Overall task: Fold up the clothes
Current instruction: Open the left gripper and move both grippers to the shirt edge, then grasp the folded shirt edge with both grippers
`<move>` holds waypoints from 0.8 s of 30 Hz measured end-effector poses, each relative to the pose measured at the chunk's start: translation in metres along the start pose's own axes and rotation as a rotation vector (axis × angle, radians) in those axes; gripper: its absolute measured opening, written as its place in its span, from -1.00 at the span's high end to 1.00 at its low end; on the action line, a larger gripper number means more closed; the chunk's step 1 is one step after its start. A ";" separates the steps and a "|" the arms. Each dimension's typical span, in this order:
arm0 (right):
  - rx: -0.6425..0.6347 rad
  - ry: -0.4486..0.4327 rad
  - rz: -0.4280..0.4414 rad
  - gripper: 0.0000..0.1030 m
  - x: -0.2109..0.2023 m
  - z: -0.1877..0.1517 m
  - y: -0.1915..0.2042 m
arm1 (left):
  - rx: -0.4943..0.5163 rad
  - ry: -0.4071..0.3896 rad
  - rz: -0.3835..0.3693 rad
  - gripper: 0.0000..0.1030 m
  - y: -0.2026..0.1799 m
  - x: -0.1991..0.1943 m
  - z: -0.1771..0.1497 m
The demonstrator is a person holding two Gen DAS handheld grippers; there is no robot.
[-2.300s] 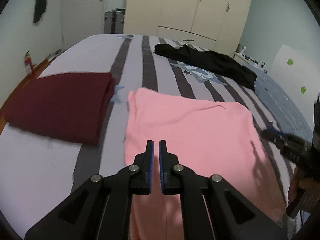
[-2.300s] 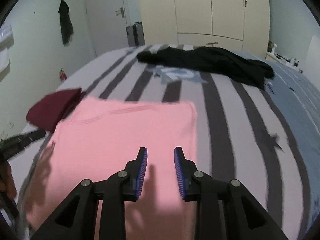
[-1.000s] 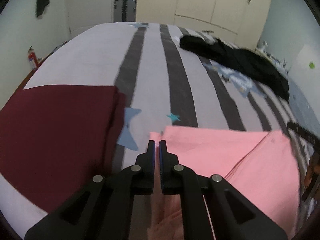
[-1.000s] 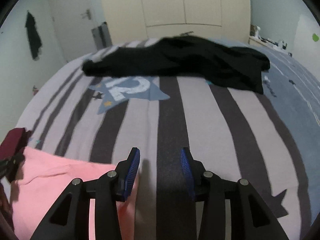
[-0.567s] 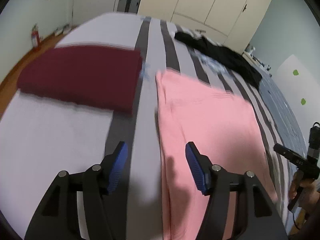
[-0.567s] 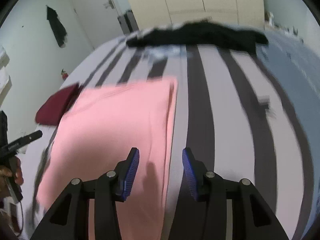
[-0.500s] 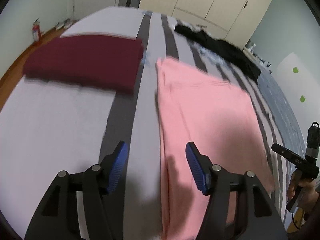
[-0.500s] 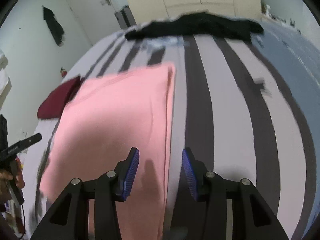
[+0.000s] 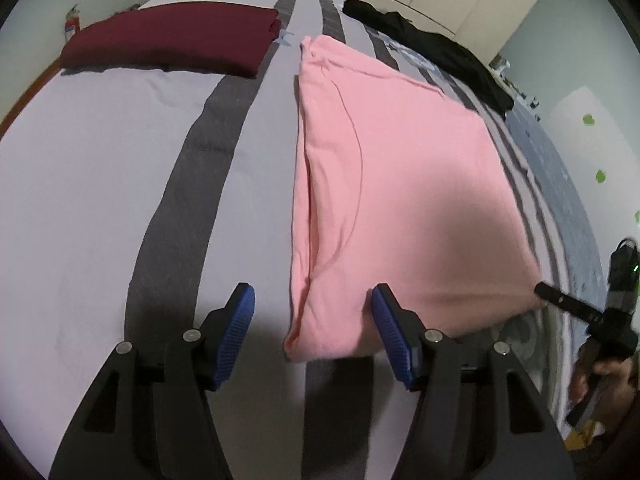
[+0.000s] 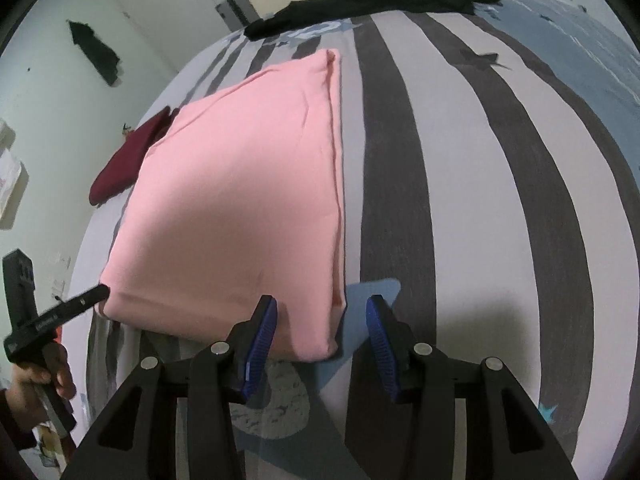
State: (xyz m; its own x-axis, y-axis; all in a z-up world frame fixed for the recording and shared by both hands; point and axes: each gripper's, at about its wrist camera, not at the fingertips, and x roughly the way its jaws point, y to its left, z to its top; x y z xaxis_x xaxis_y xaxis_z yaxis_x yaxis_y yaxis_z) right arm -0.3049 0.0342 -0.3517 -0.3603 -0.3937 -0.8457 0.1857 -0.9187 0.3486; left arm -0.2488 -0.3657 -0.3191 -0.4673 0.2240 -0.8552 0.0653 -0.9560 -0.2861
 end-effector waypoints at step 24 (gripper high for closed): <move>-0.059 0.043 0.008 0.76 0.013 0.004 0.015 | 0.080 -0.022 0.034 0.77 -0.028 -0.004 -0.005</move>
State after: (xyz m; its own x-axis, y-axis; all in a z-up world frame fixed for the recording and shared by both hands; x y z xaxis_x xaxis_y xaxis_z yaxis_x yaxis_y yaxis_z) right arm -0.3103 0.0147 -0.3559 -0.3196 -0.3985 -0.8597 0.2422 -0.9115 0.3325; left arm -0.2440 -0.3392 -0.3100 -0.4849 0.1876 -0.8542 0.0113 -0.9753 -0.2206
